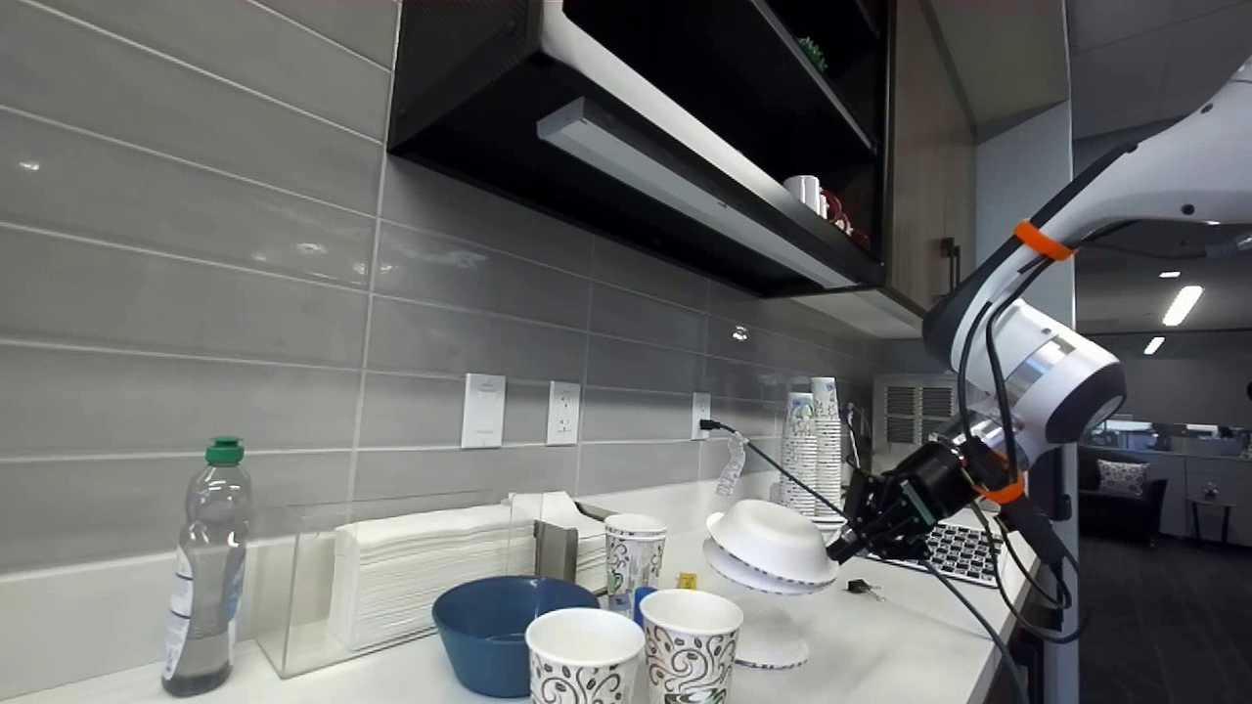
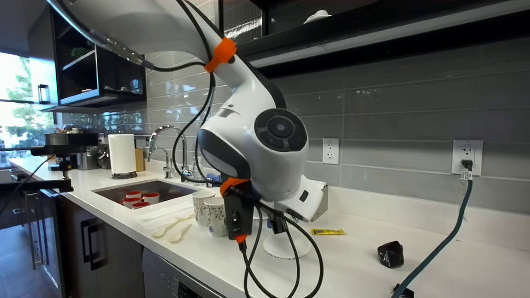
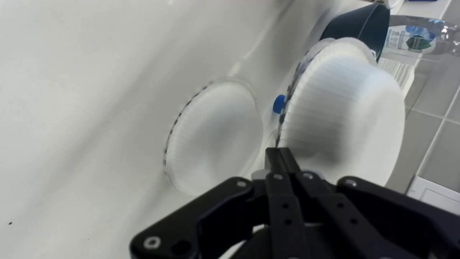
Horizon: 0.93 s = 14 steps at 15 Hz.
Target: Stack up the white plates on the left
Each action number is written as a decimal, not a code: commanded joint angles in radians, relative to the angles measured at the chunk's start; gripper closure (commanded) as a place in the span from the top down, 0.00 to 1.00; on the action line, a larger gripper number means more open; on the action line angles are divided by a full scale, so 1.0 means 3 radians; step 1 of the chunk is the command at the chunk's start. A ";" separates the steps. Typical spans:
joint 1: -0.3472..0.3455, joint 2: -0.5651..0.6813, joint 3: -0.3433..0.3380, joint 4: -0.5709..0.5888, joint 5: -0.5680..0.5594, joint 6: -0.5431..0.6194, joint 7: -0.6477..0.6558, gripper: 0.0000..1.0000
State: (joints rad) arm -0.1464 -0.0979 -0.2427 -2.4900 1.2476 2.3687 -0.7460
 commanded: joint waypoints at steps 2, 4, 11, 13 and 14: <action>-0.0039 0.0398 0.0080 0.0334 0.0072 0.0021 0.0128 0.00; -0.0045 0.0495 0.0090 0.0410 0.0069 0.0031 0.0166 0.00; -0.0053 0.0711 0.0104 0.0570 -0.0013 0.0161 0.0393 0.00; -0.0054 0.0750 0.0107 0.0591 -0.0030 0.0185 0.0448 0.00; -0.0052 0.0765 0.0110 0.0596 -0.0033 0.0200 0.0465 0.00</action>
State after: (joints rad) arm -0.1477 0.1039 -0.2296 -2.3389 1.2467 2.4089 -0.6475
